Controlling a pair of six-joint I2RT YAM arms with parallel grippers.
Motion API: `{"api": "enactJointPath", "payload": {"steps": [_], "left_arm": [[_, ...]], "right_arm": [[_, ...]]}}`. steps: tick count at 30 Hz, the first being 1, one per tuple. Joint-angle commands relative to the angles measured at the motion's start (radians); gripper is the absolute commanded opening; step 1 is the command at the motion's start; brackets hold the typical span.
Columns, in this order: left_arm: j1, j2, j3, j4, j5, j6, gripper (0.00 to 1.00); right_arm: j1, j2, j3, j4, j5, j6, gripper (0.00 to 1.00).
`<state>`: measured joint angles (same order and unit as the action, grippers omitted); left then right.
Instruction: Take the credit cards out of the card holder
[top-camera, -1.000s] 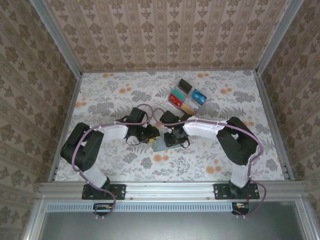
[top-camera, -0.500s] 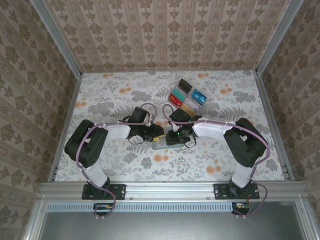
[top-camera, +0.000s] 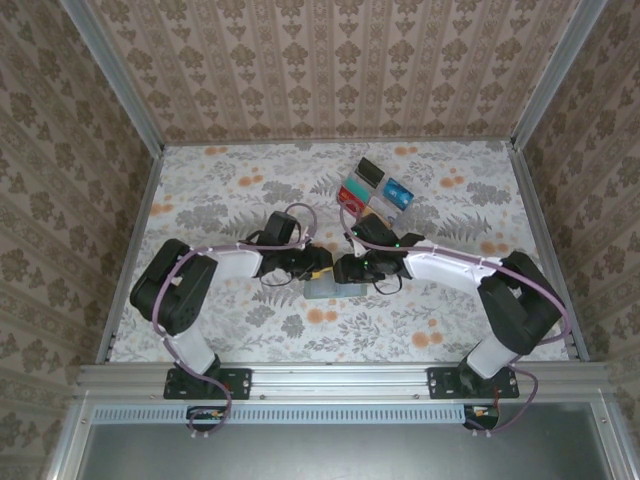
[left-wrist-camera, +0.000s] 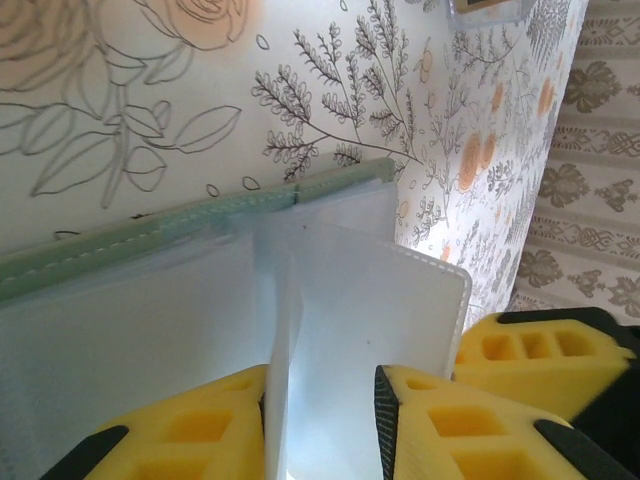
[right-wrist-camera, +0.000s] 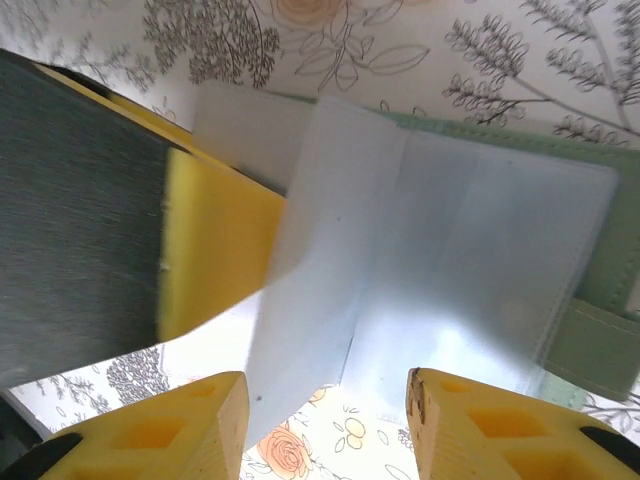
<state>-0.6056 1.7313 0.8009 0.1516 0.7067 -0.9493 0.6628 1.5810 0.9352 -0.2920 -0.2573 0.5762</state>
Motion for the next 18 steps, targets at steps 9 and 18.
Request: {"api": "enactJointPath", "payload": {"steps": [9, 18], "left_arm": [[-0.063, 0.063, 0.11, 0.023, 0.04, -0.013, 0.35], [0.001, -0.003, 0.083, -0.001, 0.034, -0.008, 0.39]], "right_arm": [[-0.044, -0.254, -0.14, 0.013, 0.214, 0.053, 0.5], [-0.049, -0.285, -0.101, 0.002, 0.22, 0.031, 0.51]]}}
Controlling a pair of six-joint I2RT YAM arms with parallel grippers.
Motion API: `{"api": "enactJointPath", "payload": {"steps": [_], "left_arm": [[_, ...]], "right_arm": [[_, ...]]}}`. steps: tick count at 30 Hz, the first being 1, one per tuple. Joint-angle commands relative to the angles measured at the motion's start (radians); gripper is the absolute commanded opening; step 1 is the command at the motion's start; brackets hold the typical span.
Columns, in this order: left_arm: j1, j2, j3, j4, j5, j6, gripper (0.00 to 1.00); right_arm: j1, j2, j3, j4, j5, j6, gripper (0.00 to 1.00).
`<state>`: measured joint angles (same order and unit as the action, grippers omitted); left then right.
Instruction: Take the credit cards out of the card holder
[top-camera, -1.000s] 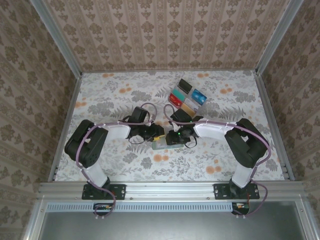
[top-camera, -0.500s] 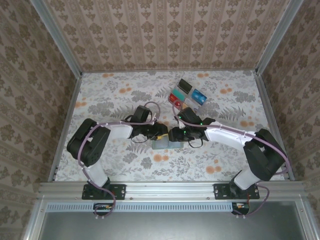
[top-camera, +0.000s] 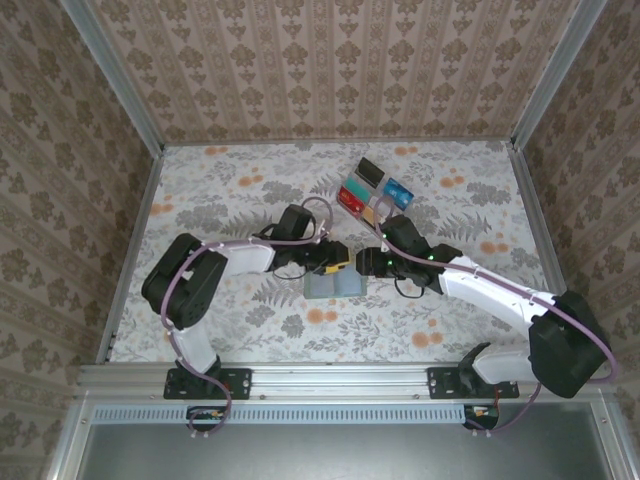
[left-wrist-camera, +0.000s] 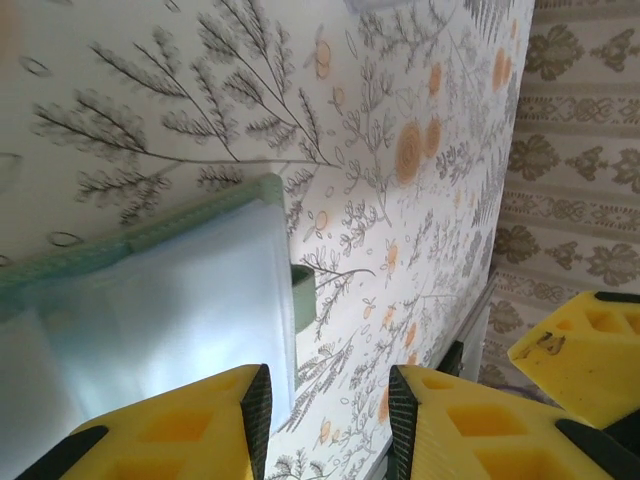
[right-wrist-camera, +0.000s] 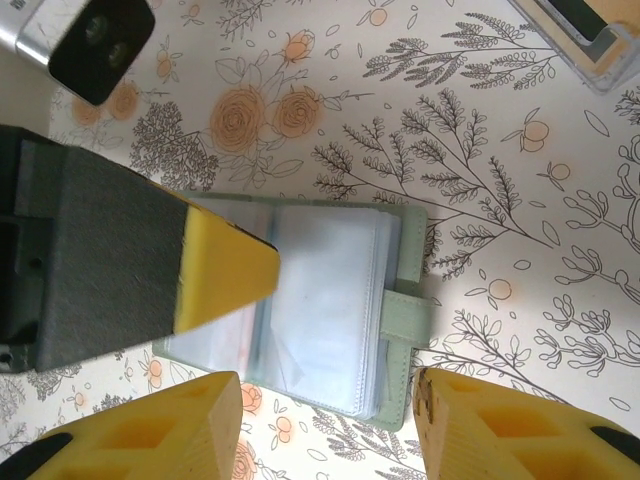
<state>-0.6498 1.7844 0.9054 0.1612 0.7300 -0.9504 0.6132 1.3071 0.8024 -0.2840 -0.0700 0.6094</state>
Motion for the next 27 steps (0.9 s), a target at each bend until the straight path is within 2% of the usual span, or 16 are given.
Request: {"api": "enactJointPath", "payload": {"steps": [1, 4, 8, 12, 22, 27], "left_arm": [[0.061, -0.07, -0.033, -0.013, 0.012, -0.006, 0.39], [0.115, -0.133, -0.063, -0.061, 0.003, 0.019, 0.39], [0.202, -0.221, -0.116, -0.17, -0.058, 0.056, 0.39], [0.289, -0.289, -0.195, -0.193, -0.078, 0.029, 0.4], [0.291, -0.316, -0.228, -0.239, -0.077, 0.038, 0.47], [0.258, -0.312, -0.21, -0.257, -0.08, 0.047, 0.5]], "right_arm": [[0.007, -0.006, 0.049, -0.015, 0.044, -0.011, 0.51], [0.044, 0.041, 0.12, -0.063, 0.071, -0.043, 0.53], [0.135, 0.186, 0.23, -0.14, 0.115, -0.089, 0.55], [0.199, 0.343, 0.335, -0.202, 0.089, -0.109, 0.58], [0.211, 0.543, 0.435, -0.325, 0.107, -0.105, 0.68], [0.203, 0.605, 0.456, -0.364, 0.123, -0.097, 0.67]]}}
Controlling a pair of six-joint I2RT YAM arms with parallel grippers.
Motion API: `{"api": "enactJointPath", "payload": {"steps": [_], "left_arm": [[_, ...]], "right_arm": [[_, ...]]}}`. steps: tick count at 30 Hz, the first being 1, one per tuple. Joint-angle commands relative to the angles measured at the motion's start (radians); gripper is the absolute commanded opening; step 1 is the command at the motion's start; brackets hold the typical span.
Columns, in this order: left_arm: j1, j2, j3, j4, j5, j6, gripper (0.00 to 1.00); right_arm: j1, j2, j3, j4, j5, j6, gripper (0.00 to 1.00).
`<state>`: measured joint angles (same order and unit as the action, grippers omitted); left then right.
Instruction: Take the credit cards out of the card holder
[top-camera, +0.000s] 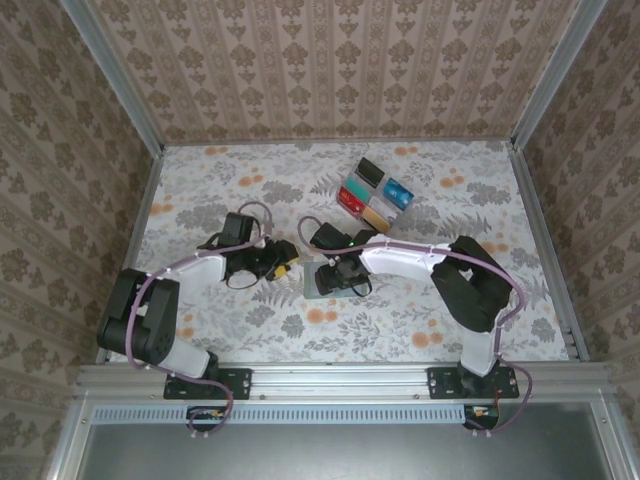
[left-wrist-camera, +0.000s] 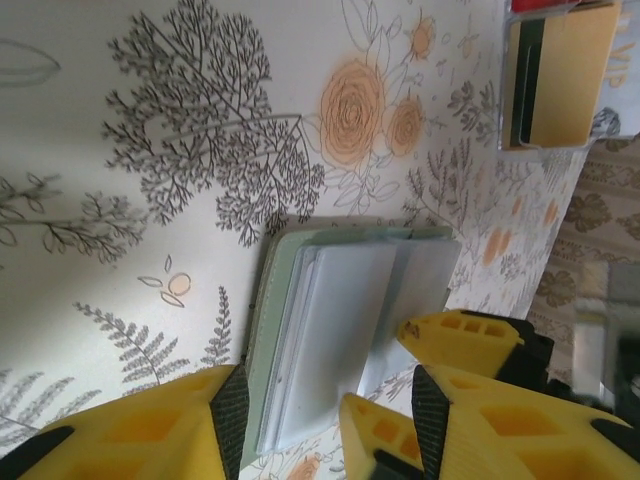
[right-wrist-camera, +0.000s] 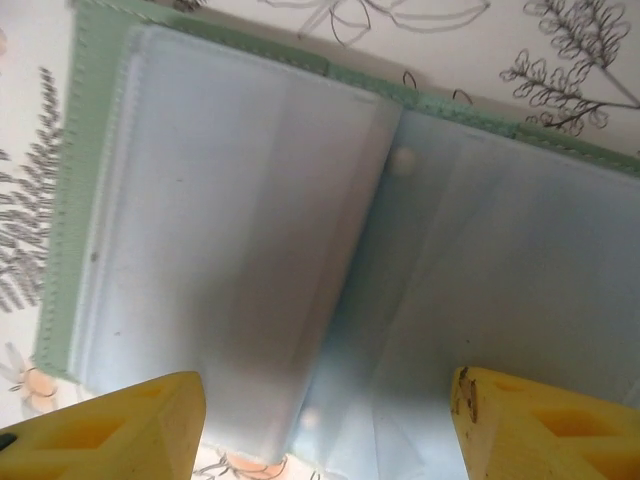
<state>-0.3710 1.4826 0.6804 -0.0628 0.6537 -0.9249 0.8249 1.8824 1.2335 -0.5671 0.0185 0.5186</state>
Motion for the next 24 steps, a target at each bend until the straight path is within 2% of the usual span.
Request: {"api": "enactJointPath", "payload": {"steps": [1, 7, 8, 15, 24], "left_arm": [[-0.028, -0.005, 0.018, -0.035, -0.004, 0.022, 0.5], [-0.079, 0.044, 0.067, -0.043, -0.03, 0.037, 0.49], [-0.113, 0.053, 0.078, -0.045, -0.04, 0.043, 0.49], [-0.174, 0.135, 0.134, -0.023, -0.045, 0.043, 0.44], [-0.185, 0.232, 0.217, -0.06, -0.102, 0.084, 0.39]], "right_arm": [[-0.01, 0.037, 0.023, -0.088, 0.045, 0.001, 0.66], [-0.036, 0.039, -0.017, -0.082, 0.044, 0.004, 0.57], [-0.04, 0.036, -0.024, -0.079, 0.043, 0.003, 0.56], [-0.053, 0.021, -0.061, -0.033, 0.004, -0.009, 0.52], [-0.06, -0.023, -0.125, 0.072, -0.057, -0.021, 0.48]]}}
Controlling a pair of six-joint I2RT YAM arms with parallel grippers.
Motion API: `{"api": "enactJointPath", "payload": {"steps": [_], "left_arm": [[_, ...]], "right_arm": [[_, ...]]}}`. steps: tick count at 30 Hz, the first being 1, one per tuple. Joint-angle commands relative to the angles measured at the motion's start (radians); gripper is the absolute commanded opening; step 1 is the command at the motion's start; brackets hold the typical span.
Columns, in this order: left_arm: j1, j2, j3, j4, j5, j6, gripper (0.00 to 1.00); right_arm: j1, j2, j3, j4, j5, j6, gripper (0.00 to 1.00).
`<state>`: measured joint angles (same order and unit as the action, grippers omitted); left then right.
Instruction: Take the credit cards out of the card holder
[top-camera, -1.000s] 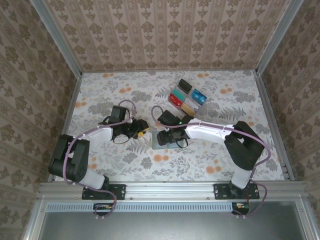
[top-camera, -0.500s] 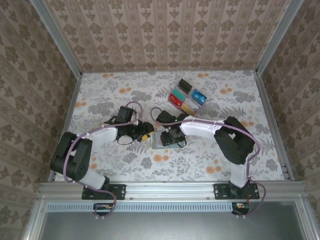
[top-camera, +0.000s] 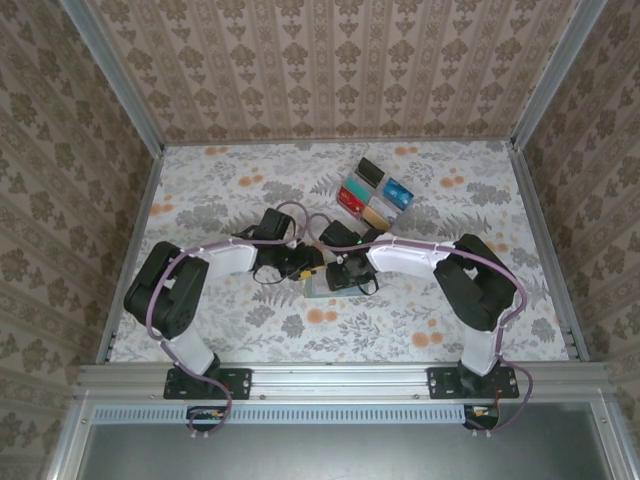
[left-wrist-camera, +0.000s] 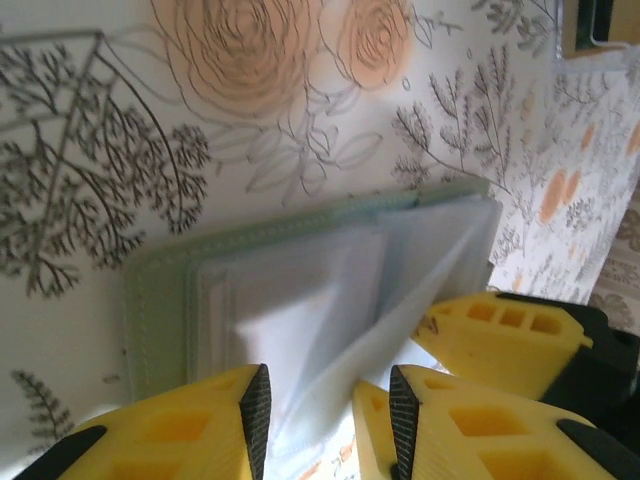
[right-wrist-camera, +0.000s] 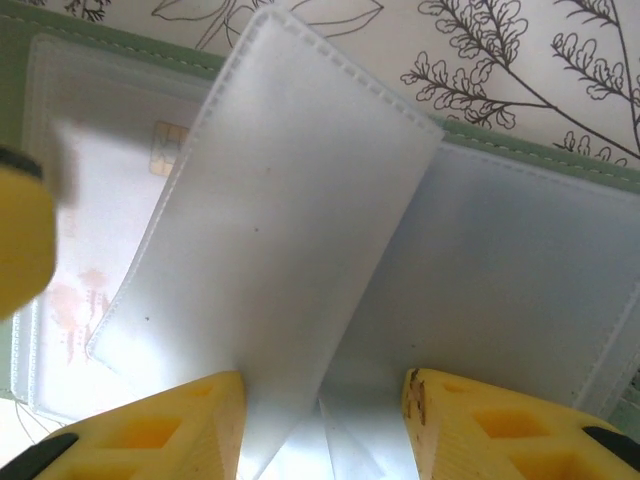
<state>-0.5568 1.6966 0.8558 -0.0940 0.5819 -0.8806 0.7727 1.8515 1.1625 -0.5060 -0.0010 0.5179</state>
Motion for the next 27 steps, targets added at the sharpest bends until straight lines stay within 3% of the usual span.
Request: {"api": "enactJointPath", "payload": {"steps": [1, 10, 22, 27], "left_arm": [[0.001, 0.028, 0.048, -0.02, -0.016, 0.039, 0.39], [-0.012, 0.084, 0.073, 0.014, 0.053, 0.029, 0.4], [-0.026, 0.122, 0.121, 0.011, 0.13, 0.054, 0.4], [-0.042, 0.107, 0.125, 0.056, 0.176, 0.046, 0.4]], "right_arm": [[-0.007, 0.002, -0.061, 0.021, -0.046, -0.026, 0.47], [-0.022, -0.039, -0.108, 0.095, -0.082, -0.043, 0.34], [-0.049, -0.16, -0.201, 0.221, -0.139, -0.043, 0.37], [-0.057, -0.284, -0.26, 0.237, -0.077, -0.047, 0.41]]}}
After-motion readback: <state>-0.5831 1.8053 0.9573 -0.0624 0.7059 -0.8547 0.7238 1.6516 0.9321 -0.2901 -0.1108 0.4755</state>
